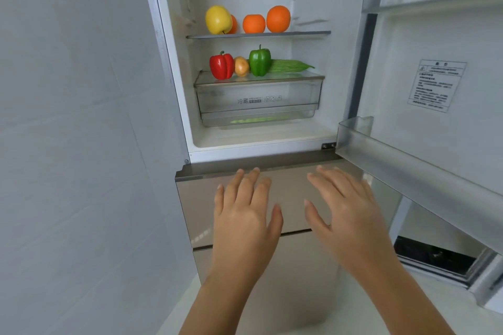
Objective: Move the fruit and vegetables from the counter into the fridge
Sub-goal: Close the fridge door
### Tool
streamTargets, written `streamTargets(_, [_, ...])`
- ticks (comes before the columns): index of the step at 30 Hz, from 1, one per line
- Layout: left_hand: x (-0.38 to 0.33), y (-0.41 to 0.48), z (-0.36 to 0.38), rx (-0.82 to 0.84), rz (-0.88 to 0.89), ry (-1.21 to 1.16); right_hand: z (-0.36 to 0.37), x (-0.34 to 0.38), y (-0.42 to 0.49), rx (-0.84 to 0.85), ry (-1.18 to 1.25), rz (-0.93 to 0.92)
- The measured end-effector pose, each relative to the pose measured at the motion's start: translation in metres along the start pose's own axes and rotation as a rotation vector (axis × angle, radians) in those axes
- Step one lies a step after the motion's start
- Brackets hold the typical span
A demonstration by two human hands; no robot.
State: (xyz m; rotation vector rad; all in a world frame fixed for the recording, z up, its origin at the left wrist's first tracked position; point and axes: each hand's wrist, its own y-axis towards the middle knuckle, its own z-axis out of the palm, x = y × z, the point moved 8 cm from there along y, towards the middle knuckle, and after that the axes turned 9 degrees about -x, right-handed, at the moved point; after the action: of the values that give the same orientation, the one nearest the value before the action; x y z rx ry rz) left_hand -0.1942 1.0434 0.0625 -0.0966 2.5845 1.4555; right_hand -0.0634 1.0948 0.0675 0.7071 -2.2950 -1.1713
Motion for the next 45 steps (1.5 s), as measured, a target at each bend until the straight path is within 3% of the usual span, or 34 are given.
streamTargets(7, [-0.025,-0.046,-0.026,0.07,0.036,-0.075,-0.044,0.014,-0.054,0.059,-0.077,0.089])
streamTargets(15, [-0.086,-0.074,-0.04,0.115,0.071,-0.199,-0.119,-0.008,-0.087,0.005,-0.201,0.124])
streamTargets(24, [-0.197,-0.059,-0.051,0.061,0.16,-0.288,-0.212,-0.082,-0.086,-0.155,-0.23,0.192])
streamTargets(31, [-0.288,-0.05,-0.032,0.053,0.199,-0.37,-0.292,-0.182,-0.081,-0.259,-0.302,0.306])
streamTargets(39, [-0.344,-0.047,0.011,0.114,0.232,-0.332,-0.308,-0.272,-0.079,-0.175,-0.289,0.45])
streamTargets(45, [-0.352,-0.055,0.029,0.13,0.244,-0.276,-0.283,-0.296,-0.084,-0.083,-0.19,0.446])
